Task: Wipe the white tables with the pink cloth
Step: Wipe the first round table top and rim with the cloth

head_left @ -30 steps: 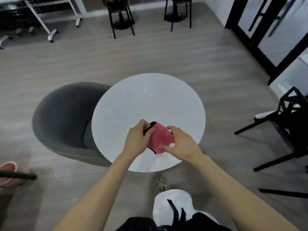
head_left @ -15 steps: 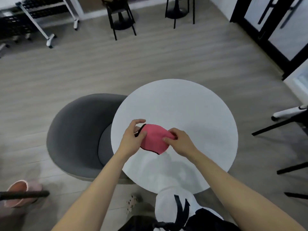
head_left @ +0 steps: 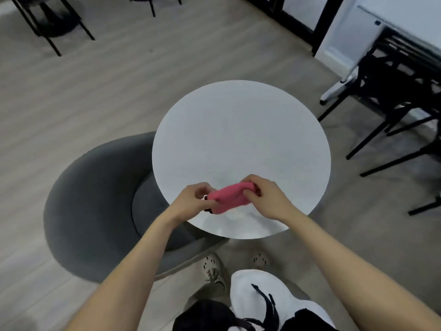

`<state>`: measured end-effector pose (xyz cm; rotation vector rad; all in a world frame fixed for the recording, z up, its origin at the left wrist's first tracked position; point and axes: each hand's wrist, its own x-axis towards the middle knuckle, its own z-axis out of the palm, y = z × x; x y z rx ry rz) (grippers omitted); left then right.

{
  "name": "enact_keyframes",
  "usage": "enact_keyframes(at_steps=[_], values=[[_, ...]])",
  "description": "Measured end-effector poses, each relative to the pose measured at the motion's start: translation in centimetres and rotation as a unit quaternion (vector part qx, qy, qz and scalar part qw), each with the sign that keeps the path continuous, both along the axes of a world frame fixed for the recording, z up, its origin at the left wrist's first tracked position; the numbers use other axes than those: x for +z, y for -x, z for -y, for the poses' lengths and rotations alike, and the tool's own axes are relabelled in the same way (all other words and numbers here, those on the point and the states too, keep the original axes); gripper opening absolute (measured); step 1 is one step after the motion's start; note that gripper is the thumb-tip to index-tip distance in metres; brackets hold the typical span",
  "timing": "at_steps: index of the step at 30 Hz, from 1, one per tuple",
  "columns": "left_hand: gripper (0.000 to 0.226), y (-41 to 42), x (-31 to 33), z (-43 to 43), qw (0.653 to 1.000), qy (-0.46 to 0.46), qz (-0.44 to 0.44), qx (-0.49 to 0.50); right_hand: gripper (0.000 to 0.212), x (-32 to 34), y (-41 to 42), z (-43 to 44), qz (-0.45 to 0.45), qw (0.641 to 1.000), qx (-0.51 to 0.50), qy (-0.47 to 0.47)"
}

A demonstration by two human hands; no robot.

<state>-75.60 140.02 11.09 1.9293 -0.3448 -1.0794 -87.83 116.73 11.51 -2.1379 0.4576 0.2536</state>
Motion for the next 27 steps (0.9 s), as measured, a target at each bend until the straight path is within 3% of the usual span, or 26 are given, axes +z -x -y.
enact_keyframes(at_steps=[3, 5, 7, 10, 14, 18, 23, 27], values=[[0.025, 0.3, -0.1, 0.1, 0.999, 0.035, -0.013, 0.017, 0.026, 0.2, 1.6, -0.6, 0.033, 0.998, -0.032, 0.039], [0.039, 0.4, -1.1, 0.3, 0.999, 0.008, 0.022, 0.038, 0.038, -1.4, 1.7, -0.3, 0.037, 0.992, -0.08, 0.094], [0.048, 1.0, -2.7, -0.3, 0.996, -0.051, 0.072, 0.02, 0.049, -4.2, 2.4, 0.0, -0.034, 0.98, -0.099, 0.168], [0.057, 2.3, -5.5, -2.9, 0.973, -0.165, 0.147, -0.067, 0.047, -8.8, 5.0, -1.4, -0.143, 0.953, -0.025, 0.266], [0.078, 4.3, -9.5, -5.5, 0.92, -0.281, 0.249, -0.11, 0.052, -13.7, 5.7, -5.0, -0.082, 0.944, 0.009, 0.32], [0.108, 4.3, -13.3, -6.4, 0.885, -0.327, 0.314, -0.1, 0.063, -16.1, 1.2, -7.8, 0.0, 0.937, -0.067, 0.343], [0.135, 4.4, -15.2, -5.6, 0.863, -0.357, 0.347, -0.083, 0.07, -19.1, -0.4, -9.8, 0.008, 0.931, -0.064, 0.36], [0.138, 4.7, -14.5, -5.0, 0.86, -0.373, 0.341, -0.066, 0.067, -19.4, 4.6, -6.6, 0.035, 0.923, 0.007, 0.383]])
